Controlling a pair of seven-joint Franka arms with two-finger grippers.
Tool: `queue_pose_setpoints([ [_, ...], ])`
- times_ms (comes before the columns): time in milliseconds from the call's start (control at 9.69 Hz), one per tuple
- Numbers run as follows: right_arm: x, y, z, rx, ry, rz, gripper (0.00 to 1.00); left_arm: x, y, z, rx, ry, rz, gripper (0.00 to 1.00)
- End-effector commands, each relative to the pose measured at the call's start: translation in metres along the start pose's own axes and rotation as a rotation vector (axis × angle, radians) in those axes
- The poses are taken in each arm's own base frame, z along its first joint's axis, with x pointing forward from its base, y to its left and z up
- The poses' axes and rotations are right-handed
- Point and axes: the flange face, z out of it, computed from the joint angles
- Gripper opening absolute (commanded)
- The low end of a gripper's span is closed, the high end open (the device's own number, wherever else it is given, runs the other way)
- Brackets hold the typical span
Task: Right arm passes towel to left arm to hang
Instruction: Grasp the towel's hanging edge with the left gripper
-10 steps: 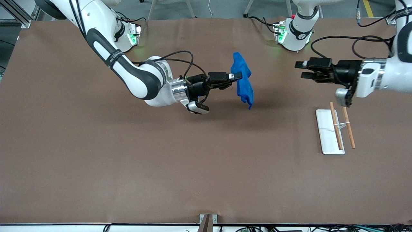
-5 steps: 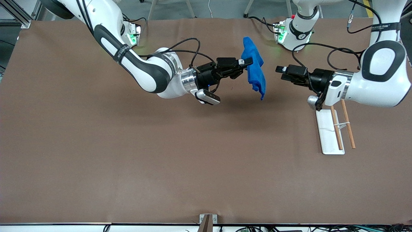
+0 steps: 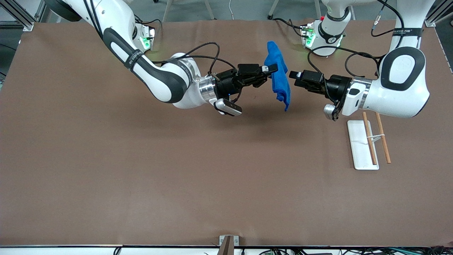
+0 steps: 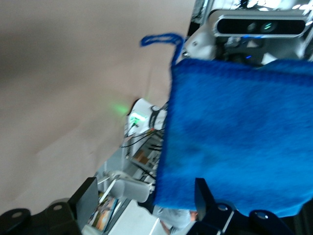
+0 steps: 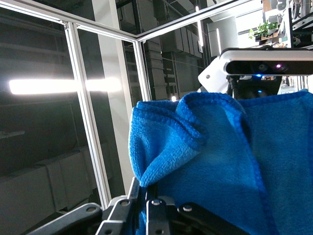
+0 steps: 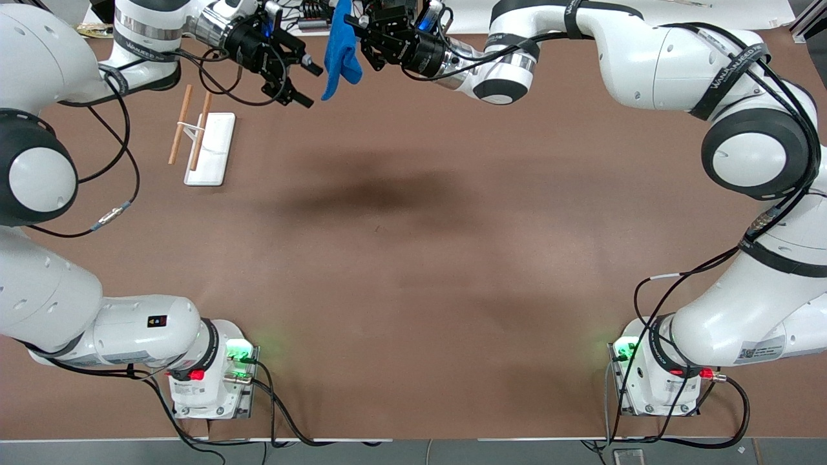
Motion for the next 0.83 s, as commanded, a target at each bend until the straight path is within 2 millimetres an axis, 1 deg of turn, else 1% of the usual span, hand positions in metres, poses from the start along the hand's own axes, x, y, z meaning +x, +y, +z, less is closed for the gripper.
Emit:
queue_pose_setpoints([
  [0, -0.001, -0.001, 0.003, 0.035, 0.021, -0.013, 0.00, 0.003, -0.021, 0.010, -0.080, 0.079, 0.047, 0.87],
  [103, -0.004, -0.004, 0.007, 0.048, 0.024, -0.009, 0.00, 0.009, -0.018, 0.010, -0.113, 0.140, 0.065, 0.86],
  [206, -0.005, -0.005, 0.008, 0.051, 0.026, -0.010, 0.00, 0.013, -0.012, 0.018, -0.127, 0.162, 0.080, 0.86],
  [413, -0.006, -0.005, 0.009, 0.055, 0.031, -0.010, 0.00, 0.017, -0.008, 0.017, -0.168, 0.205, 0.099, 0.85],
  [516, -0.006, -0.004, 0.009, 0.055, 0.033, -0.010, 0.00, 0.015, -0.007, 0.019, -0.170, 0.208, 0.105, 0.85],
  [619, -0.006, -0.005, 0.010, 0.055, 0.032, -0.013, 0.00, 0.010, -0.012, 0.020, -0.169, 0.211, 0.116, 0.79],
  [723, -0.006, -0.005, 0.010, 0.056, 0.033, -0.012, 0.00, 0.009, -0.013, 0.020, -0.168, 0.213, 0.134, 0.55],
])
